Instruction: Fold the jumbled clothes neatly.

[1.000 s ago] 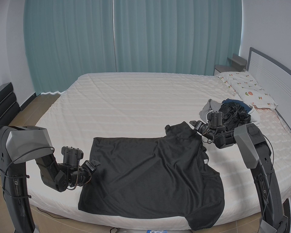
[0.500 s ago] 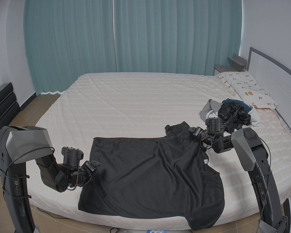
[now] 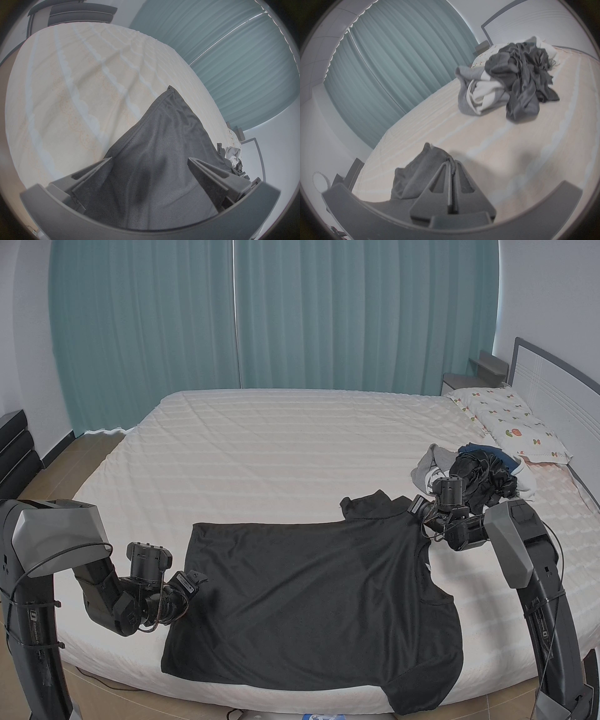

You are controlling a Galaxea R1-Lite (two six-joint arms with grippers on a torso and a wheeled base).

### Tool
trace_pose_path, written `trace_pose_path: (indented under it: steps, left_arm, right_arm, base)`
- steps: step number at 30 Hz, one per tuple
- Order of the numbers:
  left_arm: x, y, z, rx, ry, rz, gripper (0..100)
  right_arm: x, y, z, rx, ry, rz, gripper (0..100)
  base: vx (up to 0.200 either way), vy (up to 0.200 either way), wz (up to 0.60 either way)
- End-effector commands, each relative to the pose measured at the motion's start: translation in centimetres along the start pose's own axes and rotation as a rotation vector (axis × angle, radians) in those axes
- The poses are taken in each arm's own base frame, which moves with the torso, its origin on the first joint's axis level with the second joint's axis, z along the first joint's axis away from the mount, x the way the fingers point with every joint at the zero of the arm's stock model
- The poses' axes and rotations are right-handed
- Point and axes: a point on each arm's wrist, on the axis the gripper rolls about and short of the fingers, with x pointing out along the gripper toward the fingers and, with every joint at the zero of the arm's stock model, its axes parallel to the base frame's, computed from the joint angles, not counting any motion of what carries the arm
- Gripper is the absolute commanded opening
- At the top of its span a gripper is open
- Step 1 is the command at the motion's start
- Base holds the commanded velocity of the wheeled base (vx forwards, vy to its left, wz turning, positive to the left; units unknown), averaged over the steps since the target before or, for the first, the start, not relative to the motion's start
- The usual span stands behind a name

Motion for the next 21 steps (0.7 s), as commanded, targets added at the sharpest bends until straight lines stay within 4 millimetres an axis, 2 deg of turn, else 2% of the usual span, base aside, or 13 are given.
trace_pose_path:
  steps: [1,7,9,10,14,16,21]
  left_arm:
    - [0.0,0.0,0.0,0.0,0.0,0.001,100]
    - [0.0,0.0,0.0,0.0,0.0,0.001,100]
    - [0.0,0.0,0.0,0.0,0.0,0.001,100]
    - [0.0,0.0,0.0,0.0,0.0,0.001,100]
    - [0.0,0.0,0.0,0.0,0.0,0.001,100]
    - [0.0,0.0,0.0,0.0,0.0,0.001,100]
    - [0.1,0.0,0.0,0.0,0.0,0.0,100]
  right_arm:
    - [-0.9,0.5,2.8,0.004,-0.053,0.01,0]
    - [-0.6,0.3,2.0,-0.003,-0.032,0.003,0]
    - [-0.3,0.1,0.9,-0.015,-0.007,-0.004,0]
    - [-0.3,0.2,0.7,-0.027,-0.004,-0.003,100]
    - [-0.2,0.1,0.7,-0.043,-0.009,-0.005,100]
    - [-0.8,0.3,1.9,-0.035,-0.023,-0.008,100]
    - [-4.7,-0.2,3.3,-0.02,0.036,-0.055,100]
  base:
    - [0.0,0.0,0.0]
    - [0.0,0.0,0.0]
    - [0.0,0.0,0.0]
    - [0.0,0.0,0.0]
    - [0.0,0.0,0.0]
    - [0.0,0.0,0.0]
    - [0.0,0.0,0.0]
